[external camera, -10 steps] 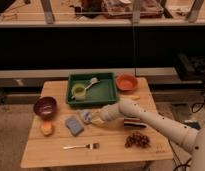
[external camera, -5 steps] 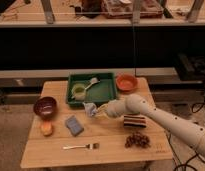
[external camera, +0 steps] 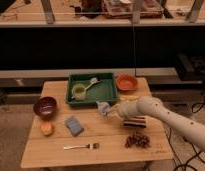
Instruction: Wipe red bowl with towel
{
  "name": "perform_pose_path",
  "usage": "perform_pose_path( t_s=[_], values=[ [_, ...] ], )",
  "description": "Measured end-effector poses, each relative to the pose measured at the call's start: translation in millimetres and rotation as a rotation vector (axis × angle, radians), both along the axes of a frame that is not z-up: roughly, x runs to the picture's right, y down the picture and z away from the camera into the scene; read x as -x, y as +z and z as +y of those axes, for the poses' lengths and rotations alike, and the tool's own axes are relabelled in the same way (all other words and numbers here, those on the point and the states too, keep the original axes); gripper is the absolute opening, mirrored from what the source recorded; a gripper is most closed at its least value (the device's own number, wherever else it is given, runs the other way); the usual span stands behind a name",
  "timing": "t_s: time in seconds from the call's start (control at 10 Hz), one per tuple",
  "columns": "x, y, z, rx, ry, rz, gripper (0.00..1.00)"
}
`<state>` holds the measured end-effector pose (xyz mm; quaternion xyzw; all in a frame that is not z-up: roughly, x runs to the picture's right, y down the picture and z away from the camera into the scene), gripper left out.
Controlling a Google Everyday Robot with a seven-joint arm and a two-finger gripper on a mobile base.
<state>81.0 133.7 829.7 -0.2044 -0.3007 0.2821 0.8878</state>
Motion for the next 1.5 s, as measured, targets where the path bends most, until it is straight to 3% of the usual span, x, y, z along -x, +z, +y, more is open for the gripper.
perform_pose_path(
  t_s=[0.2,0.6,0.8,1.1,1.5],
  values=[
    [-41.2,-6.0,1.6,-0.036,0.094,0.017,0.0],
    [-73.7,-25.1,-7.9,-0.103,0.185,0.065,0.0],
    [-104.0,-39.9,-30.2,-0.14,0.233,0.115,0.0],
    [-130.2,-40.0,-63.8,-0.175,0.277,0.194,0.0],
    [-130.1,-39.4,-63.5,-0.174,0.273,0.196,0.0]
  ],
)
